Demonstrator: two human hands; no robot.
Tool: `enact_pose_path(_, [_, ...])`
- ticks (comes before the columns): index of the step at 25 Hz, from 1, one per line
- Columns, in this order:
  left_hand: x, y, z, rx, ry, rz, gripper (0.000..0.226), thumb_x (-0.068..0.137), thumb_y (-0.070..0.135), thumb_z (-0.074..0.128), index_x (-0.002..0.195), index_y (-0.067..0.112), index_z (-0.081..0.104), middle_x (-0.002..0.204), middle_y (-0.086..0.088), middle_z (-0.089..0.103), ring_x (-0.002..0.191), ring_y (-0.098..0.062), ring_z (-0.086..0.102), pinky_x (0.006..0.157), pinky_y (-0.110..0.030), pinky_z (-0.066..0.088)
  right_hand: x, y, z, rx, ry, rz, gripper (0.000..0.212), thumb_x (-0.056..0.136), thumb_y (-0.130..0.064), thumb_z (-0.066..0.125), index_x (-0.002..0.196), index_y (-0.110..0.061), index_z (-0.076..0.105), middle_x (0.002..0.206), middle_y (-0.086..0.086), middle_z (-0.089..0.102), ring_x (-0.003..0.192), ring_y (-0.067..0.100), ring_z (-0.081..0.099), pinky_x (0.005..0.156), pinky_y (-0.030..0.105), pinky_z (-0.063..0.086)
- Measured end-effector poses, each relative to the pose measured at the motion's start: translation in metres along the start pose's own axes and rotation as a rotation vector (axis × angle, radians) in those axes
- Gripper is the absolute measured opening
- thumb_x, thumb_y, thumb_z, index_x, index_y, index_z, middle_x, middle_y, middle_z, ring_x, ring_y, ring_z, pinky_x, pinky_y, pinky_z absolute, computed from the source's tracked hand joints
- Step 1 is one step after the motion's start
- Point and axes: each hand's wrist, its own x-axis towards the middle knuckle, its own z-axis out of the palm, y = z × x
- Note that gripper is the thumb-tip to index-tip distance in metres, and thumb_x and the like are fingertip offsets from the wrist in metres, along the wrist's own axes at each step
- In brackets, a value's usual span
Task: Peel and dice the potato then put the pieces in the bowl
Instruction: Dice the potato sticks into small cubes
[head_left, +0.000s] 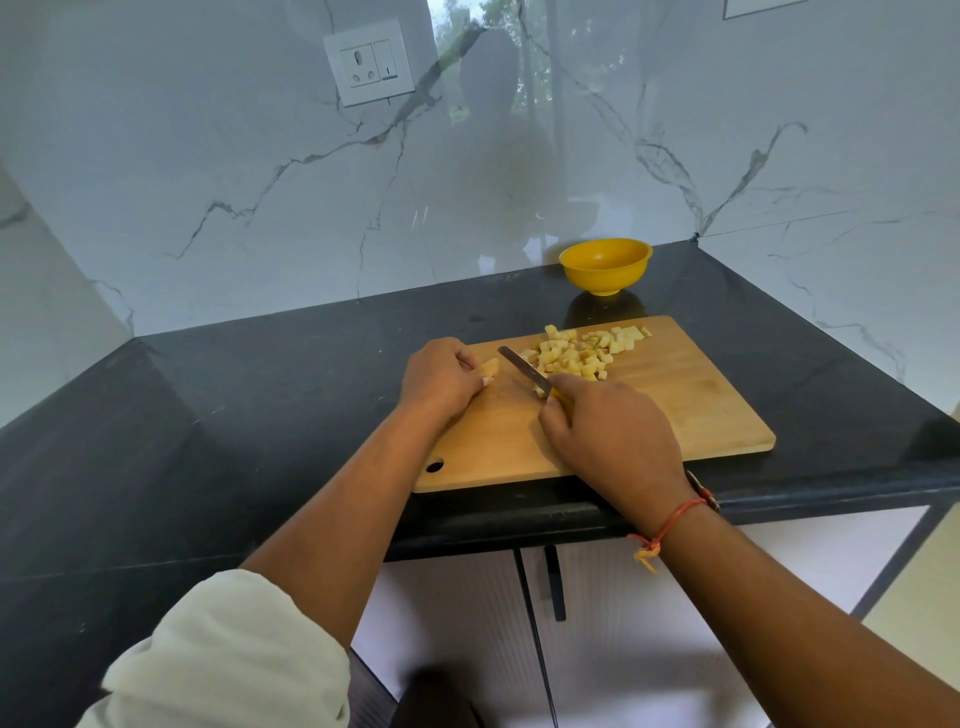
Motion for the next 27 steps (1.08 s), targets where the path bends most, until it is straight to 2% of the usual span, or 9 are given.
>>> enact_pose_path(5, [0.001, -0.003, 0.001, -0.124, 0.025, -0.023, 0.017, 0.086, 0.021, 0.077, 0.093, 0.023, 0.062, 0.093, 0.006, 0.063, 0.082, -0.007, 0.058, 0.067, -0.02, 0.044, -0.001, 0.001, -0.001, 0.004, -0.017, 0.002, 0.034, 0.102, -0.042, 0.042, 0.125, -0.031, 0.063, 0.073, -0.009, 0.059, 0.062, 0.006, 0.054, 0.057, 0.025, 0.052])
enact_pose_path(8, [-0.004, -0.005, -0.001, -0.205, 0.112, 0.015, 0.015, 0.087, 0.02, 0.075, 0.097, 0.024, 0.063, 0.093, 0.01, 0.061, 0.082, -0.004, 0.056, 0.066, -0.016, 0.041, 0.001, 0.001, -0.001, 0.0, -0.014, 0.009, 0.036, 0.102, -0.042, 0.041, 0.129, -0.03, 0.061, 0.073, -0.009, 0.059, 0.063, 0.006, 0.053, 0.055, 0.024, 0.048])
enact_pose_path(12, [-0.017, -0.006, -0.005, -0.197, 0.141, 0.088, 0.016, 0.092, 0.017, 0.069, 0.106, 0.026, 0.069, 0.101, 0.011, 0.06, 0.091, -0.007, 0.056, 0.072, -0.015, 0.041, 0.001, 0.001, 0.0, -0.005, -0.017, 0.007, 0.036, 0.102, -0.041, 0.041, 0.128, -0.03, 0.062, 0.074, -0.008, 0.059, 0.063, 0.006, 0.053, 0.054, 0.023, 0.045])
enact_pose_path(16, [-0.022, -0.012, -0.004, -0.146, 0.101, 0.083, 0.021, 0.097, 0.015, 0.061, 0.116, 0.02, 0.069, 0.113, 0.004, 0.061, 0.097, -0.008, 0.054, 0.084, -0.024, 0.044, -0.001, 0.0, 0.0, -0.013, -0.013, 0.01, 0.035, 0.102, -0.042, 0.041, 0.127, -0.03, 0.062, 0.074, -0.008, 0.059, 0.064, 0.006, 0.053, 0.055, 0.024, 0.047])
enact_pose_path(19, [-0.017, -0.014, 0.001, -0.045, 0.077, 0.134, 0.014, 0.099, 0.016, 0.058, 0.107, 0.023, 0.065, 0.111, 0.005, 0.061, 0.095, -0.008, 0.053, 0.083, -0.024, 0.042, -0.002, -0.001, -0.001, -0.016, 0.004, 0.004, 0.035, 0.101, -0.042, 0.04, 0.126, -0.03, 0.062, 0.073, -0.009, 0.059, 0.064, 0.006, 0.054, 0.058, 0.027, 0.053])
enact_pose_path(21, [-0.015, -0.013, 0.003, -0.012, 0.065, 0.147, 0.01, 0.098, 0.018, 0.058, 0.102, 0.027, 0.06, 0.104, 0.006, 0.062, 0.092, -0.009, 0.055, 0.084, -0.029, 0.047, -0.002, -0.001, -0.001, -0.013, -0.002, 0.002, 0.035, 0.102, -0.042, 0.04, 0.126, -0.03, 0.062, 0.073, -0.009, 0.059, 0.063, 0.006, 0.054, 0.059, 0.027, 0.054])
enact_pose_path(25, [-0.012, -0.012, 0.005, -0.025, 0.064, 0.165, 0.009, 0.097, 0.021, 0.062, 0.097, 0.03, 0.058, 0.096, 0.007, 0.064, 0.088, -0.009, 0.059, 0.073, -0.023, 0.046, -0.001, 0.0, 0.0, -0.016, -0.003, -0.001, 0.033, 0.101, -0.042, 0.04, 0.122, -0.03, 0.063, 0.073, -0.009, 0.059, 0.064, 0.007, 0.055, 0.06, 0.028, 0.054])
enact_pose_path(27, [-0.013, -0.012, 0.005, -0.065, 0.077, 0.158, 0.012, 0.097, 0.022, 0.062, 0.094, 0.032, 0.056, 0.092, 0.01, 0.063, 0.087, -0.009, 0.058, 0.078, -0.027, 0.048, 0.0, 0.001, 0.001, -0.016, -0.002, -0.003, 0.032, 0.101, -0.042, 0.04, 0.121, -0.03, 0.063, 0.073, -0.009, 0.059, 0.063, 0.007, 0.054, 0.059, 0.028, 0.054])
